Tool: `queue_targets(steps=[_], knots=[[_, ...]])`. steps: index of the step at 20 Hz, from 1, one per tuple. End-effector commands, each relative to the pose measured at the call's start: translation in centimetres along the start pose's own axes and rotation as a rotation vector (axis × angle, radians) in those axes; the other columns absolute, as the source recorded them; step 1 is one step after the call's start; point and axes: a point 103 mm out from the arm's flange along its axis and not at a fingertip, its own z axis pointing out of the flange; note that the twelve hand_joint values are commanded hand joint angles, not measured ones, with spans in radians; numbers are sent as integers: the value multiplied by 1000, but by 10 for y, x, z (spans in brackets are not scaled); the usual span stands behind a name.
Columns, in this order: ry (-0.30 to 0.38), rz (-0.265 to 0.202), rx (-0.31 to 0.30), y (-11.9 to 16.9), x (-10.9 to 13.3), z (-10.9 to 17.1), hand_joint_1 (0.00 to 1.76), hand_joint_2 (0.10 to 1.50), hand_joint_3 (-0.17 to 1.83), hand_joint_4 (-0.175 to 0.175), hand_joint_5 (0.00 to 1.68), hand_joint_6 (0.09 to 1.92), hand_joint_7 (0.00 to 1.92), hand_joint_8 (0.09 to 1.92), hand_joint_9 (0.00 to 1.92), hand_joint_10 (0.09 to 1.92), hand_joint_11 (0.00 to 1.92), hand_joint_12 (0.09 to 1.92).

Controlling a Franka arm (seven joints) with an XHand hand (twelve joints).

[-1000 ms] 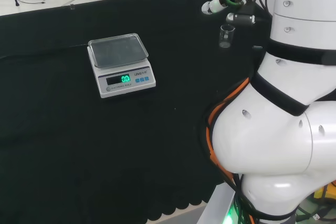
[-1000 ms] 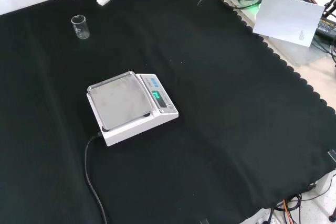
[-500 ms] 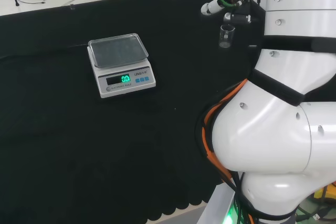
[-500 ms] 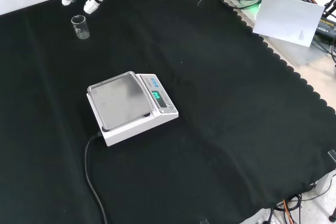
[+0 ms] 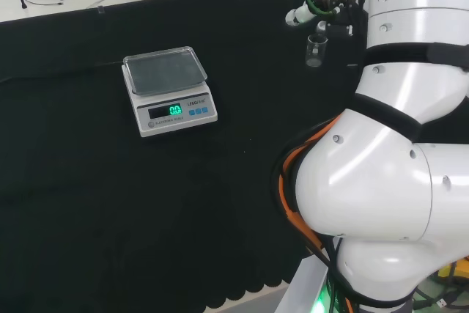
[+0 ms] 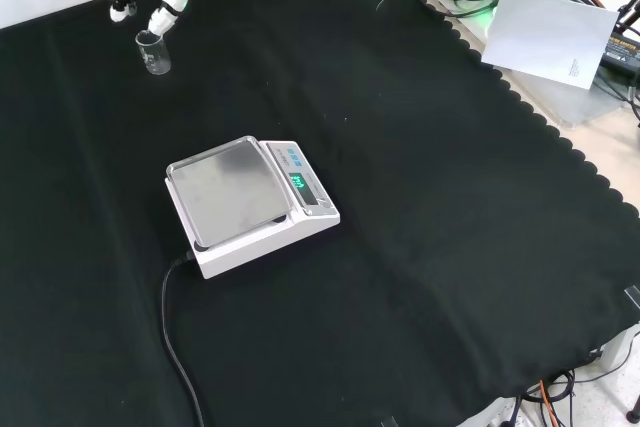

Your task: Pick up the beaker.

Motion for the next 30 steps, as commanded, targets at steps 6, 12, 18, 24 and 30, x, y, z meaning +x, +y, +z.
queue_targets(steps=[6, 12, 18, 24, 30], knots=[[0, -11, 26, 7, 0, 8, 577, 854, 324, -60, 408, 610, 466, 721, 594, 770, 263, 1413], [2, 5, 43, 17, -5, 18, 581, 852, 327, -60, 406, 619, 467, 723, 597, 770, 264, 1413], [-12, 18, 130, 28, -14, 33, 589, 846, 332, -58, 374, 620, 425, 721, 540, 778, 253, 1414], [-53, 43, 177, 34, -20, 40, 743, 739, 356, -25, 238, 339, 125, 712, 208, 870, 144, 1487], [-46, 55, 187, 40, -28, 50, 859, 697, 466, -32, 350, 308, 179, 706, 269, 841, 176, 1474]])
